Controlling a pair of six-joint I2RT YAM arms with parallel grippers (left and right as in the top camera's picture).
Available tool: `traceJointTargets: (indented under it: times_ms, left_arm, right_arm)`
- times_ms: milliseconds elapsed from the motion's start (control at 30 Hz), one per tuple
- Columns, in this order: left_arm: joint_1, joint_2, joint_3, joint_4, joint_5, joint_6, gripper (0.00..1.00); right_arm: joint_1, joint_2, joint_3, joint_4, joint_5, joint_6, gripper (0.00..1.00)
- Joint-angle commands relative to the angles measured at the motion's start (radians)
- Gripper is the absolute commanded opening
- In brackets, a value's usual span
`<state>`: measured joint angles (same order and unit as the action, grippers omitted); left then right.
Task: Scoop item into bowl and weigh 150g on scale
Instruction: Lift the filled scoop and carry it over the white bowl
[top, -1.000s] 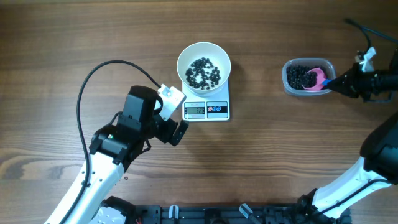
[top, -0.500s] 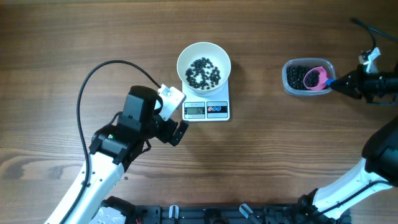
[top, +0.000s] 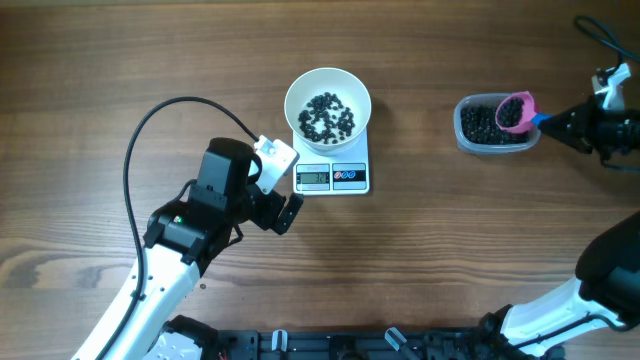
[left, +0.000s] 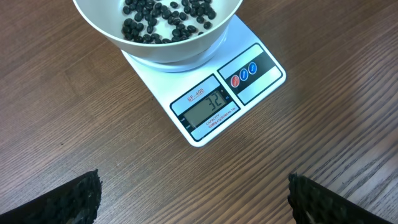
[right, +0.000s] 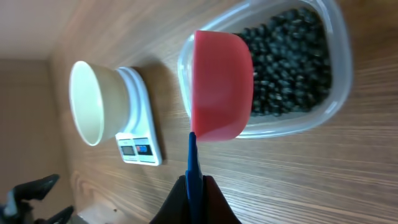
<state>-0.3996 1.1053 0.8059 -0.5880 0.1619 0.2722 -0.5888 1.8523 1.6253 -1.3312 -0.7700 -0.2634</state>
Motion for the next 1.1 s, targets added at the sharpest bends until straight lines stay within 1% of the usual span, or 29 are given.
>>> traceJointTargets:
  times_ms: [0,167,333,467,667,967,1067]
  left_arm:
    - [0.004,0.004,-0.004,0.0,0.005,0.009,1.0]
    - [0.004,0.004,-0.004,0.0,0.005,0.008,1.0]
    - [0.004,0.004,-0.004,0.0,0.005,0.009,1.0]
    - [0.004,0.004,-0.004,0.0,0.005,0.009,1.0]
    - [0.004,0.004,-0.004,0.0,0.005,0.009,1.0]
    - [0.004,0.004,-0.004,0.0,0.005,0.009,1.0]
    - [0.004,0.004,-0.004,0.0,0.005,0.008,1.0]
  right_arm:
    - [0.032,-0.048,-0.008,-0.014,-0.075,0.003,0.04]
    - [0.106,-0.053,-0.008,-0.018,-0.105,0.014,0.04]
    - [0.225,-0.053,-0.008,0.006,-0.123,0.047,0.04]
    - [0.319,-0.053,-0.008,0.063,-0.174,0.097,0.04]
    - [0.412,-0.053,-0.008,0.177,-0.289,0.182,0.04]
    - [0.564,-0.053,-0.008,0.317,-0.286,0.298,0.04]
    - [0.611,-0.053,-0.008,0.353,-0.24,0.34,0.04]
